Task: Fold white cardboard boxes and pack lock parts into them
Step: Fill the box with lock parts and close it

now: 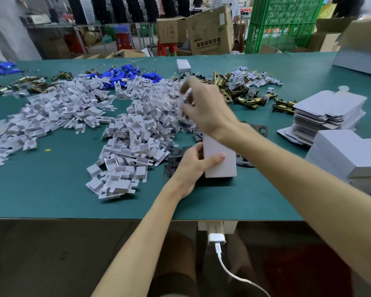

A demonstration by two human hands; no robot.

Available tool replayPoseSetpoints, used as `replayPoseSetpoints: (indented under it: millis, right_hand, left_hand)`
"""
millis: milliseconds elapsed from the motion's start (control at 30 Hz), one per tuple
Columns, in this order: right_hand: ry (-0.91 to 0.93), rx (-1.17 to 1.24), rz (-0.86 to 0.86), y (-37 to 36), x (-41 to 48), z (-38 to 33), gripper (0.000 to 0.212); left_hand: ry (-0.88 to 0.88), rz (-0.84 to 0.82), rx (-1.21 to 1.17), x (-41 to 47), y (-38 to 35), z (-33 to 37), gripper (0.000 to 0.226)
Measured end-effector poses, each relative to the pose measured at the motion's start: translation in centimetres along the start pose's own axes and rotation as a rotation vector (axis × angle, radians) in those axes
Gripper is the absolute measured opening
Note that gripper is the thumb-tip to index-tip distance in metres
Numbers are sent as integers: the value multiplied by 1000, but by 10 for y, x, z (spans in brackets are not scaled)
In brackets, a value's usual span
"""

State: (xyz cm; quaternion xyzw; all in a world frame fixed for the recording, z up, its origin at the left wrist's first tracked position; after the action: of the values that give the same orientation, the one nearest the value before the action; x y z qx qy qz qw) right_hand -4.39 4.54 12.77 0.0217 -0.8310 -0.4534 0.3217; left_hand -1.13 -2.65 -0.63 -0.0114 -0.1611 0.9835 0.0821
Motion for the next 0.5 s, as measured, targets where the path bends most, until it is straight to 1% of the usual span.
replayPoseSetpoints:
  millis: [67, 200, 300, 400, 500]
  right_hand:
    - [-48, 0, 8, 21, 2, 19, 23]
    - [-100, -138, -90, 34, -8, 56, 16]
    - [-148, -185, -171, 31, -22, 74, 13]
    - [-154, -163, -140, 30, -31, 80, 11]
    - [-103, -278, -131, 31, -32, 82, 11]
  left_hand:
    - [11, 12, -42, 0, -1, -1, 48]
    - [-5, -8, -62, -1, -1, 1, 50]
    - [-4, -12, -60, -1, -1, 2, 51]
    - [-11, -16, -61, -2, -2, 2, 54]
    - [-12, -15, -64, -3, -3, 3, 61]
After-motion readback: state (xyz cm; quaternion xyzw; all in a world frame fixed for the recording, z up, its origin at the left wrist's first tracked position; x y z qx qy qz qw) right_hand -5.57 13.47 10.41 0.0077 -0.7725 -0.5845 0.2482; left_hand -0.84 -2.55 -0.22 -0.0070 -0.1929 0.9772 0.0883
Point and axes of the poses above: each hand's wrist, its own x-axis towards the middle knuckle, its own y-axis out of the back of the hand, z = x × y, the point moved 1 cm from there along x, towards the middle knuckle, and after that the axes turned 8 degrees about -x, right-handed, at the moved point
